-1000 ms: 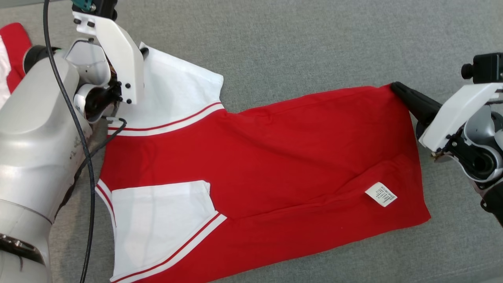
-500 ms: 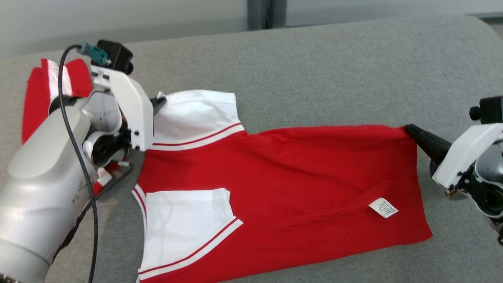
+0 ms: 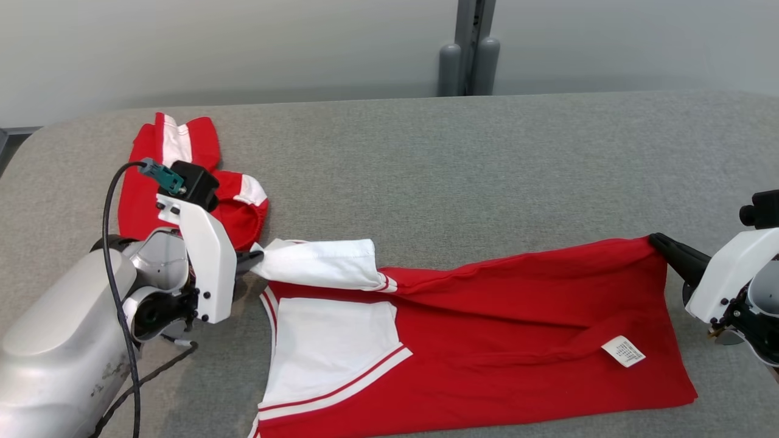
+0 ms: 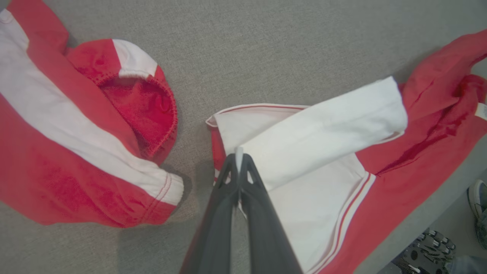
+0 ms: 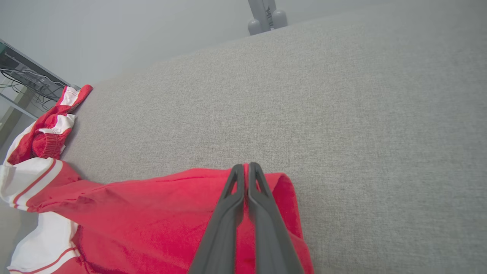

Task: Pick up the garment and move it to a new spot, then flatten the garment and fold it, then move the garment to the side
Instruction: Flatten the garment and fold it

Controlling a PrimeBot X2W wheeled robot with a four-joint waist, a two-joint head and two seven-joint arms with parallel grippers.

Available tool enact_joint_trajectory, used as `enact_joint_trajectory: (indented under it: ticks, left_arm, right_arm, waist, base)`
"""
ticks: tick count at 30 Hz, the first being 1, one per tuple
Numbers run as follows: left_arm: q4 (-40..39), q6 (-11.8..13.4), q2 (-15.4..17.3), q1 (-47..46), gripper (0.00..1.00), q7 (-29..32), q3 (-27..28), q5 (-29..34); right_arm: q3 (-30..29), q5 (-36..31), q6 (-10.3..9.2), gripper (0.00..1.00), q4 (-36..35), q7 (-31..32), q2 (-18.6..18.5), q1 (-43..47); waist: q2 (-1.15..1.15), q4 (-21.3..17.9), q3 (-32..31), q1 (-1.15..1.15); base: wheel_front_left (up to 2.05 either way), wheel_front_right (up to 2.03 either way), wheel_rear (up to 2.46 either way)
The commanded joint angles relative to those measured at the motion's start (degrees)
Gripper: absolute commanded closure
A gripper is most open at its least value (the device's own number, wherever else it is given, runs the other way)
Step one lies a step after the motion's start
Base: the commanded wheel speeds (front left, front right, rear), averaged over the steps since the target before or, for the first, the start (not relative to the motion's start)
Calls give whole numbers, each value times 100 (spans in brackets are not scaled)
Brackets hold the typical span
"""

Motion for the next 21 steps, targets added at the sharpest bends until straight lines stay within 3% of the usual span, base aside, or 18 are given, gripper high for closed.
enact_joint_trajectory:
  ticks: [1, 10, 21]
  left_arm:
    - [-90, 49, 62, 85, 100, 31, 2, -52]
    - [-769, 290, 330, 433, 100, 154, 41, -176]
    - [-1420, 493, 616, 966, 100, 315, -14, -393]
  right_arm:
    - [22, 10, 3, 100, 59, -68, -14, -46]
    - [210, -41, 3, 100, 592, -431, -6, -215]
    - [468, 149, 3, 100, 656, -491, -133, -210]
  waist:
    - [0, 65, -20, 0]
    - [0, 203, 33, 0]
    - [0, 161, 61, 0]
  base:
    - [0, 0, 0]
    - [0, 0, 0]
    - [0, 0, 0]
